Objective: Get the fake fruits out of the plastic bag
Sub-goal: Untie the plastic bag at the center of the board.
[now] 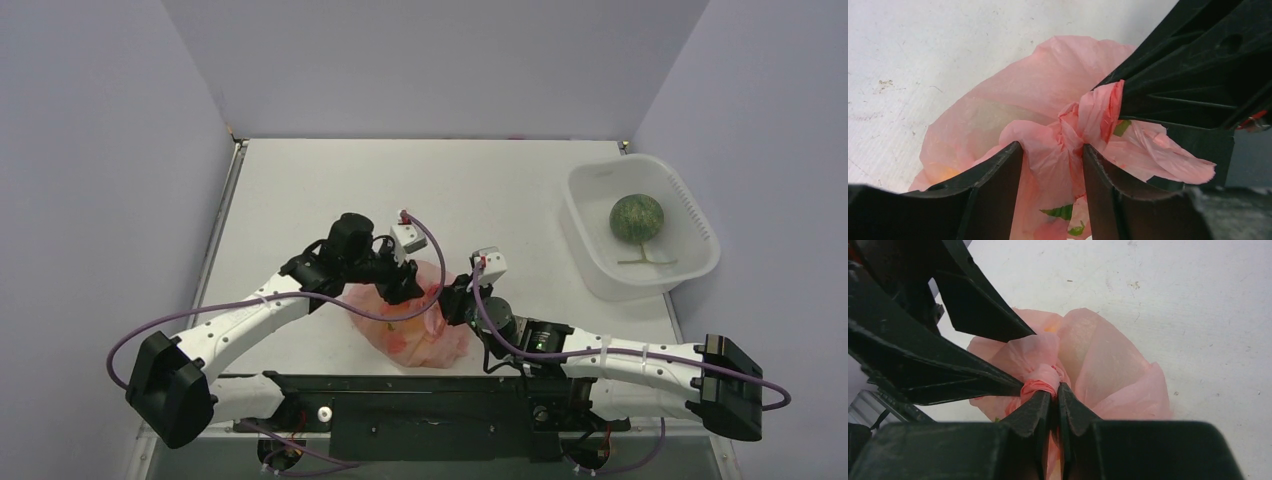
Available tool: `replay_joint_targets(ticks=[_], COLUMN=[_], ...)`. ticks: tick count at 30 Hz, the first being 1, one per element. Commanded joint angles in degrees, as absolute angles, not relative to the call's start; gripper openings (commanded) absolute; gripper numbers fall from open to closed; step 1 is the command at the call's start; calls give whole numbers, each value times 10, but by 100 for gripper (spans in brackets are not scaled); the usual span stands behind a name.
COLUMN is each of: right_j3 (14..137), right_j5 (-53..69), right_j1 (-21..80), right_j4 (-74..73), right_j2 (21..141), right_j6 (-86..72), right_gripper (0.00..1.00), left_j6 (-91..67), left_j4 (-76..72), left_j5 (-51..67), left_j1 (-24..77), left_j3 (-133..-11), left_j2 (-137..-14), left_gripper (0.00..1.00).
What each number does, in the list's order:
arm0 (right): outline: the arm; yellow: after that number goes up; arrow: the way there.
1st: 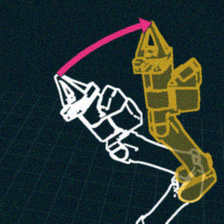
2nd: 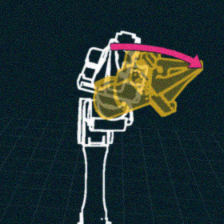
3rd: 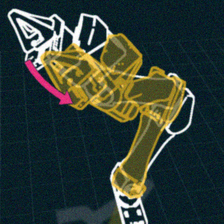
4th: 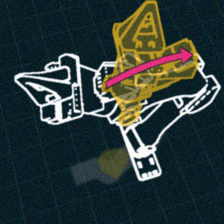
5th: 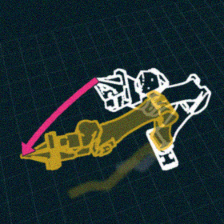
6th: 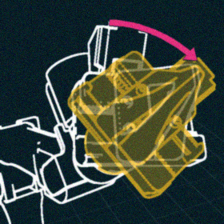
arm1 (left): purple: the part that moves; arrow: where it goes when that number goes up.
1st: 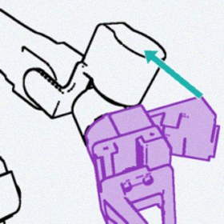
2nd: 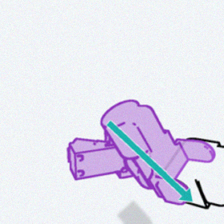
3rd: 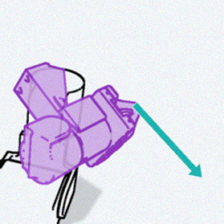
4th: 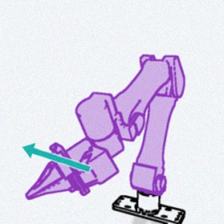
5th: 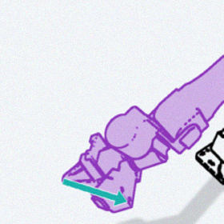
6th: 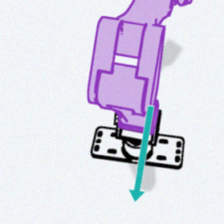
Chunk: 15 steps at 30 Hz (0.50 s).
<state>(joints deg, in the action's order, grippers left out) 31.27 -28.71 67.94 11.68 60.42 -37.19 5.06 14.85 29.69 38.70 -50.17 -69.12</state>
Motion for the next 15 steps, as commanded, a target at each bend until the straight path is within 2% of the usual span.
replay_joint_targets(ticks=[1, 2, 3, 4, 8, 11, 15], right_j3=[335, 334, 334, 332, 303, 268, 179], right_j5=[-277, -286, -292, -307, -377, -425, -418], right_j1=[681, 681, 682, 682, 685, 684, 684], right_j4=[140, 137, 126, 118, 79, 34, 95], right_j2=[593, 591, 588, 583, 545, 512, 459], right_j6=[-364, -364, -370, -375, -418, -518, -568], right_gripper=[6, 6, 6, 6, 6, 5, 7], left_j6=[75, 76, 75, 74, 65, 57, 59], left_j4=[184, 188, 188, 179, 125, 78, 31], left_j5=[267, 258, 229, 196, 77, -2, -49], left_j1=[394, 394, 394, 393, 394, 393, 391], left_j3=[-540, -547, -547, -540, -499, -450, -422], left_j2=[-709, -704, -699, -684, -609, -534, -492], left_gripper=[34, 26, 7, 2, 0, 0, 0])
